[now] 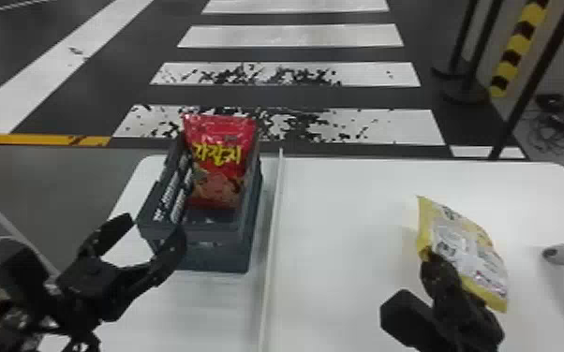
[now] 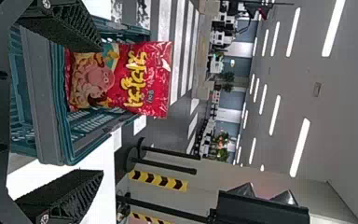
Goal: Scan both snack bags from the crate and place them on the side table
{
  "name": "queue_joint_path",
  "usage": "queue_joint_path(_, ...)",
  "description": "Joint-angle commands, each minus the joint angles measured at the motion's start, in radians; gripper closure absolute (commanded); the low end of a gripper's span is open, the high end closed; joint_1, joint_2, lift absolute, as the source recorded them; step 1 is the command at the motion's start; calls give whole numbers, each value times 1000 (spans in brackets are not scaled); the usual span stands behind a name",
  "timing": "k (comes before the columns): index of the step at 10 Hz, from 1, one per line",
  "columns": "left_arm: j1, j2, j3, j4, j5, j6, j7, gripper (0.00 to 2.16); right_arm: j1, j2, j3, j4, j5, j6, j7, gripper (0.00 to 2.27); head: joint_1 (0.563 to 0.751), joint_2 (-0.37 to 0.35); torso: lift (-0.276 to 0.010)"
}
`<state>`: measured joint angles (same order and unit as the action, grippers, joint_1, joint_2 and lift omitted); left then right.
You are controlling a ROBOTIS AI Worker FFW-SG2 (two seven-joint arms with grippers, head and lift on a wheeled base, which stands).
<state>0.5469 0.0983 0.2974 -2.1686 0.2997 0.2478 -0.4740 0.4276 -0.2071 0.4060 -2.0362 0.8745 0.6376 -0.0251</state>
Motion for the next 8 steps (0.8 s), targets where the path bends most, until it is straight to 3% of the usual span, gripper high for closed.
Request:
queue_joint_path(1,-7,0,-1,7,3,0,-2,70,22,-15,70,-41,1,116,2,1922,695,118,-95)
queue_joint_path(2,-10,0,-3,13,9,0,-3,70,26,-20,99,-68,-9,184,13,1190,695,134,-95)
queue_joint_path(3,-12,0,-3,16,10,0,-3,70,33,-21,109,-96,-51,221,39,184,695,141,-95)
queue_joint_path(4,-12,1,-3,18,12,0,-3,70,33,-21,113,-122,-103,251,74,-2,695,145,-95)
queue_joint_path(5,-12,1,-3,18,12,0,-5,70,33,-20,93,-177,-226,288,139,-2,695,158,-95)
queue_joint_path(7,-10,3,-3,13,13,0,-6,70,37,6,-24,-274,-542,337,284,53,695,215,-95)
queue_joint_path(8,-7,3,-4,10,15,-3,-6,70,29,35,-134,-305,-724,356,358,53,695,233,-95)
